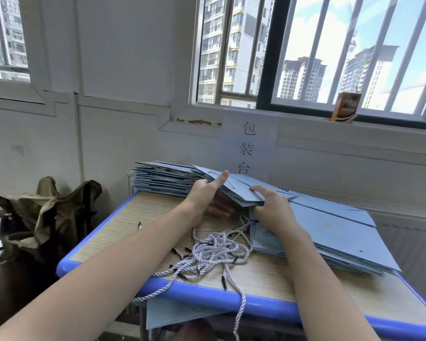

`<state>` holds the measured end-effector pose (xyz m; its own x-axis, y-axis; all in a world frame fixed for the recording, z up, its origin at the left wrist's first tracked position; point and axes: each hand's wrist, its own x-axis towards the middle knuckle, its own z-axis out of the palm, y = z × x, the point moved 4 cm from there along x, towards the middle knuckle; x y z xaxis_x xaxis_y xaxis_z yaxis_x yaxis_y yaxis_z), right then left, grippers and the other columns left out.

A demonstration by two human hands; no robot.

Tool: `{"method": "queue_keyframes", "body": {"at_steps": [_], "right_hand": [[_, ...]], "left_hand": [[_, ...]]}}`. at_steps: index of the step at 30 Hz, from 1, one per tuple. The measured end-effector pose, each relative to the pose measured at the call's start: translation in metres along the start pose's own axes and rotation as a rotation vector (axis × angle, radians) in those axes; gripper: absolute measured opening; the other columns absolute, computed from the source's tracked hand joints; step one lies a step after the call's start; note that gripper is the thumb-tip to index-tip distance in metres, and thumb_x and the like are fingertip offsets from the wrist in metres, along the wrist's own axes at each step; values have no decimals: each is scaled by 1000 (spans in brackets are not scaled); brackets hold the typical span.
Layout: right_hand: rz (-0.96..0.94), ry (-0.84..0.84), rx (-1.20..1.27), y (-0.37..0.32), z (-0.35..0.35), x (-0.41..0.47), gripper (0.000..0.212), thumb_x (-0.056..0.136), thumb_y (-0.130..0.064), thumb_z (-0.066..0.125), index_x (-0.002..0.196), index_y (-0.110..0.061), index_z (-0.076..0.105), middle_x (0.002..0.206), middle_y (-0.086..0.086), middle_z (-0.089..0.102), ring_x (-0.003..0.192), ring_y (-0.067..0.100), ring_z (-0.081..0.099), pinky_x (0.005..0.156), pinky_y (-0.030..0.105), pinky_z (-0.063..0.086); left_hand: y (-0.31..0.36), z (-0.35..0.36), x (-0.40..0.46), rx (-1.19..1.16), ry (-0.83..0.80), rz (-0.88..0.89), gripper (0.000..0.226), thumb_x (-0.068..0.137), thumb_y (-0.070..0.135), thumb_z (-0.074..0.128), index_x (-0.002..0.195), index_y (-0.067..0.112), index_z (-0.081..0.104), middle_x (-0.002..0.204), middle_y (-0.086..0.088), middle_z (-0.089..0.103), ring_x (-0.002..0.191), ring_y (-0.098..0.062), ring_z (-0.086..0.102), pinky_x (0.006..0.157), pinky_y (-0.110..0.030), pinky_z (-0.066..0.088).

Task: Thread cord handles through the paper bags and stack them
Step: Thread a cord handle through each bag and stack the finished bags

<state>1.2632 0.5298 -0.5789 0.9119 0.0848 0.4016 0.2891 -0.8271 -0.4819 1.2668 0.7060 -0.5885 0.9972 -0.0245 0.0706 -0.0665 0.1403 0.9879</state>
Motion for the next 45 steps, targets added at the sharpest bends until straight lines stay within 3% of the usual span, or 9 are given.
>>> {"method": "queue_keyframes", "body": {"at_steps": [7,14,19,24,29,33,38,42,45], "right_hand": [[6,-43,10,2,2,0,63,82,-4,57,138,-33,58,122,11,64,90,23,56,76,32,50],[-2,-30,41,0,1,-2,56,83,-10,62,133,-35,63,119,9,67,92,24,61,81,33,53],[-40,-63,44,-2,3,-2,56,83,-11,66,132,-37,64,119,8,66,80,19,63,74,32,55],[-12,-57,50,3,4,1,62,83,3,54,132,-34,62,114,10,64,75,23,63,69,38,58],[8,14,63,8,4,5,64,84,8,45,130,-32,65,123,12,65,85,28,64,72,33,56],[17,72,-29,8,2,6,62,83,8,49,132,-27,65,126,15,66,116,33,55,99,36,45],[15,77,-43,8,-1,3,62,82,6,52,136,-22,61,126,19,63,125,33,45,104,37,37],[-36,64,20,2,-2,1,66,79,4,59,142,-16,55,131,15,59,128,31,45,106,37,38],[-71,95,80,2,-2,3,64,79,-1,66,141,-16,55,135,10,57,130,28,45,106,34,36]], "left_hand": [[-1,-3,0,65,61,-3,38,91,18,66,119,-3,54,97,-26,71,71,-40,73,57,-47,61],[-2,-5,-1,34,108,-33,48,88,39,72,110,0,54,88,-25,71,65,-40,70,54,-45,59],[-12,-18,16,55,201,1,62,55,47,76,103,8,63,101,-17,72,91,-38,70,83,-59,57],[-6,-14,10,81,210,17,54,62,36,63,106,4,62,103,-17,71,95,-36,69,86,-57,57],[-1,-6,3,26,107,9,53,91,51,63,108,0,62,86,-21,72,63,-36,69,50,-40,57],[-1,5,-4,117,-79,-30,78,84,67,61,116,-5,61,88,-25,73,66,-37,70,52,-36,57],[-2,7,-2,113,-62,58,36,88,26,67,114,1,60,99,-21,73,83,-37,71,76,-53,60],[6,6,1,-1,-51,154,17,95,7,58,111,3,62,104,-16,71,85,-24,71,63,-36,59],[8,3,5,-25,-8,210,12,98,8,57,109,7,63,113,-17,70,100,-30,69,75,-39,61]]}}
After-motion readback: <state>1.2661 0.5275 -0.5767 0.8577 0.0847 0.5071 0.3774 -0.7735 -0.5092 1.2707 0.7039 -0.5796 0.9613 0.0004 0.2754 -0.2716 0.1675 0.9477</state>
